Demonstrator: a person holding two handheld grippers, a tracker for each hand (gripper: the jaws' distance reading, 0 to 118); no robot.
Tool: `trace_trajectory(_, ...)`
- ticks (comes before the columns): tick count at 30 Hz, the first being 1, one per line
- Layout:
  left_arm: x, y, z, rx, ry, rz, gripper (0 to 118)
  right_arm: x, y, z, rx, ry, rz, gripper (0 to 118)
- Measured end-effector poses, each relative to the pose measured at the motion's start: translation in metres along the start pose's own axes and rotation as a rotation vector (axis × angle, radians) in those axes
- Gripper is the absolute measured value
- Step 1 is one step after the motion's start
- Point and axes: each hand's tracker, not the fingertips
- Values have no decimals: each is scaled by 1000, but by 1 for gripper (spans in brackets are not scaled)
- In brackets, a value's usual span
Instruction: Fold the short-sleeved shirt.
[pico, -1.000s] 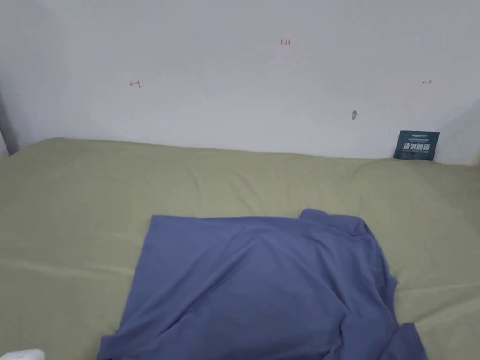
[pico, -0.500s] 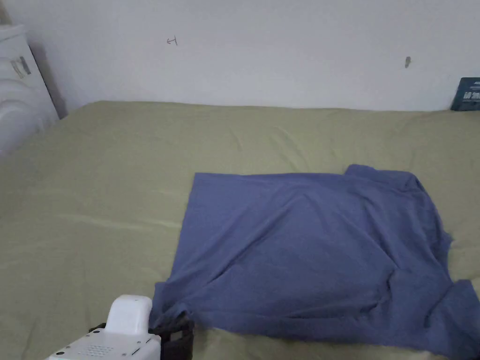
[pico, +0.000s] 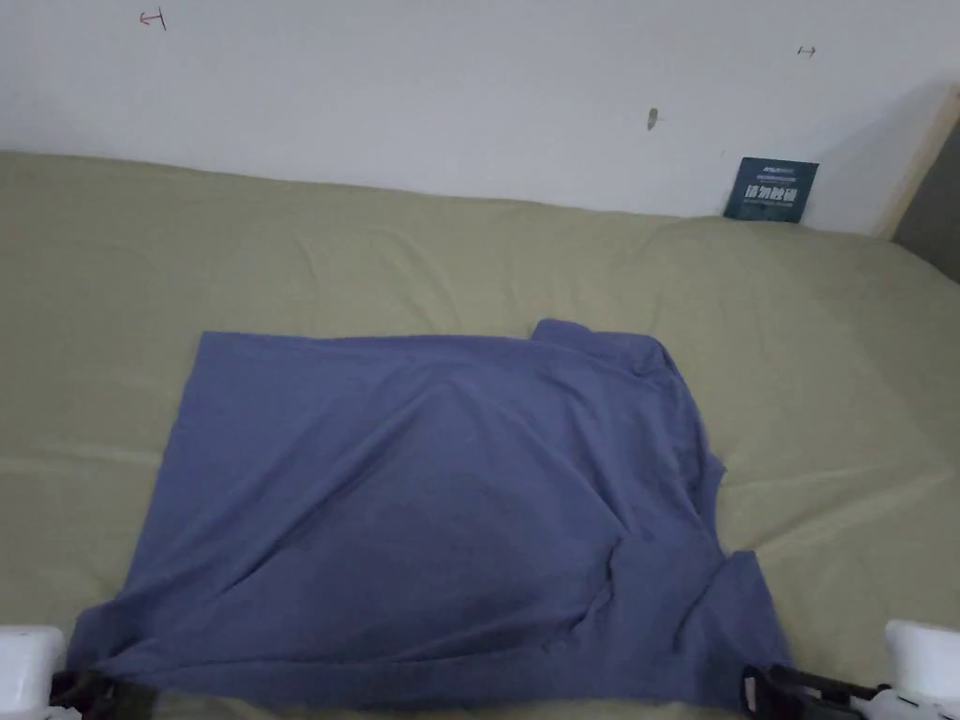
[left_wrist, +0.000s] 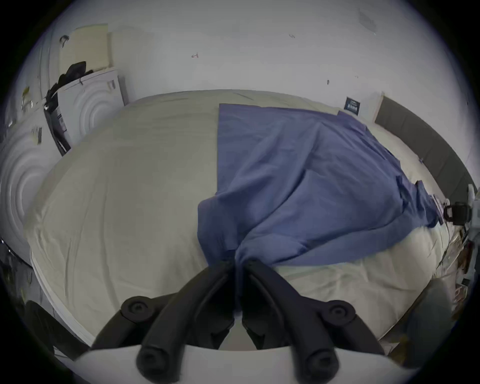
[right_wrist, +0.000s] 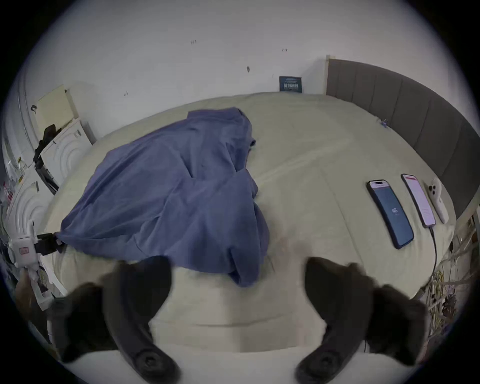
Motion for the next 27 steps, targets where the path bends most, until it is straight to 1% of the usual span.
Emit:
trace_trajectory(1, -1, -1, -1, 0, -2, -11, 4, -1, -1, -3, 22, 16, 18, 102)
trace_trajectory(2, 1, 1, 1, -2, -3, -27, 4, -2, -1, -8, 28, 16, 30, 101)
trace_trajectory(4, 1, 0, -1, -6, -4, -53, 4, -3, -2, -24, 16, 11, 80, 101)
trace_trajectory(5, 1, 0, -2, -5, -2, -59, 4, -4, -3, -31, -6, -5, 104, 93)
trace_trajectory(6, 3, 1, -1, -3, -1, -62, 4, -5, -3, -36, -36, -23, 119, 51)
trace_trajectory(7, 3, 1, -1, 0, -2, -62, 4, -6, -2, -39, -57, -26, 133, 0)
trace_trajectory(9, 0, 0, 3, 12, -12, -46, 4, -13, -5, -36, -24, -65, 149, 1)
trace_trajectory(11, -1, 2, 9, 32, -25, -31, 4, -12, 1, -26, 20, -4, 118, 1)
trace_trajectory(12, -1, 3, 12, 44, -31, -27, 4, -16, 3, -21, 39, -21, 129, 1)
trace_trajectory(14, -1, 8, 18, 71, -41, -21, 4, -24, 10, -10, 109, -40, 184, 1)
trace_trajectory(16, -3, 16, 21, 81, -57, -5, 4, -24, 19, -1, 170, -33, 187, 1)
trace_trajectory(19, -6, 36, 25, 126, -79, 36, 4, -26, 44, 2, 183, -24, 175, 1)
trace_trajectory(22, -11, 61, 21, 135, -93, 45, 4, -28, 75, -3, 208, -14, 179, 1)
trace_trajectory(24, -13, 81, 13, 137, -90, 44, 4, -27, 100, -18, 211, -10, 183, 1)
trace_trajectory(27, -13, 119, -6, 93, -96, 49, 4, -30, 137, -42, 201, -6, 193, 1)
